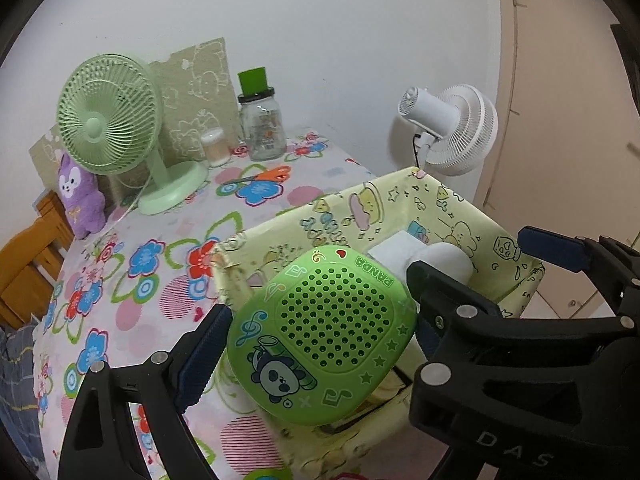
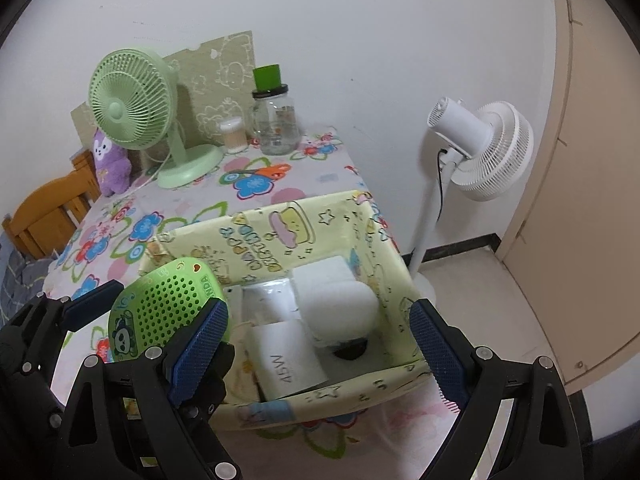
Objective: Organize rigid objects
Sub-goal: 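Lower the green speaker into the yellow box with the left tool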
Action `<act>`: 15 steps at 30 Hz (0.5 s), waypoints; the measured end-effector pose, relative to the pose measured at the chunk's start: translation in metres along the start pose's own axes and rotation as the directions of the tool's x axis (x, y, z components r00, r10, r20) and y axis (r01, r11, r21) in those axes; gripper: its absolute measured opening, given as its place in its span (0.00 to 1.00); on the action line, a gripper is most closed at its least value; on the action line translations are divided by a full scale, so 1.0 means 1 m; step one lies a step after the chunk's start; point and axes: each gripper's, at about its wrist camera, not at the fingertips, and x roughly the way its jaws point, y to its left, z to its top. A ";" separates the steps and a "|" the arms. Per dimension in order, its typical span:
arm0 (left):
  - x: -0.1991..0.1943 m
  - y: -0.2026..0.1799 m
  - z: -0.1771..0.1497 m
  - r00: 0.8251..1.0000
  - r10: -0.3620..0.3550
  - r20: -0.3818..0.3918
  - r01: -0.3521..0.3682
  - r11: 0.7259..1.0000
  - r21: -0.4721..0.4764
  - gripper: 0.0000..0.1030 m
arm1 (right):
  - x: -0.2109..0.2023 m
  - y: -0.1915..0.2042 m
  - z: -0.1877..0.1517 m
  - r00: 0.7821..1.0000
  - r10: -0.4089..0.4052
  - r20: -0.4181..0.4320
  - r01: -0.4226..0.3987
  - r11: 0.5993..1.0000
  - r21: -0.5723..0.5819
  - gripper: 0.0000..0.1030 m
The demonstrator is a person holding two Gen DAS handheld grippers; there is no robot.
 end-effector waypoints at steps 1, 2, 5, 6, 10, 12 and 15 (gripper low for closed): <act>0.002 -0.002 0.000 1.000 -0.003 -0.003 0.003 1.000 0.003 0.91 | 0.001 -0.002 0.000 1.000 -0.005 0.001 0.005 1.000 0.000 0.91; 0.005 -0.003 0.001 1.000 -0.006 -0.008 0.006 1.000 0.005 0.91 | 0.002 -0.004 -0.001 1.000 -0.012 0.003 0.012 1.000 -0.002 0.91; 0.013 -0.006 0.002 1.000 -0.019 -0.024 0.019 1.000 0.005 0.91 | 0.004 -0.006 -0.001 1.000 -0.020 0.010 0.021 1.000 -0.015 0.91; 0.015 -0.008 0.002 0.999 -0.022 -0.028 0.022 1.000 0.007 0.91 | 0.005 -0.006 -0.001 1.000 -0.023 0.008 0.023 1.000 -0.017 0.91; 0.020 -0.009 0.002 0.999 -0.036 -0.038 0.035 0.999 -0.002 0.91 | 0.007 -0.008 -0.002 1.000 -0.025 0.009 0.025 1.000 -0.017 0.91; 0.020 -0.009 0.003 0.998 -0.041 -0.039 0.041 0.999 -0.002 0.91 | 0.008 -0.008 -0.002 1.000 -0.026 0.014 0.026 1.000 -0.013 0.91; 0.022 -0.008 0.003 0.998 -0.049 -0.039 0.049 0.999 0.000 0.92 | 0.009 -0.008 -0.002 0.999 -0.034 0.018 0.034 0.999 -0.010 0.91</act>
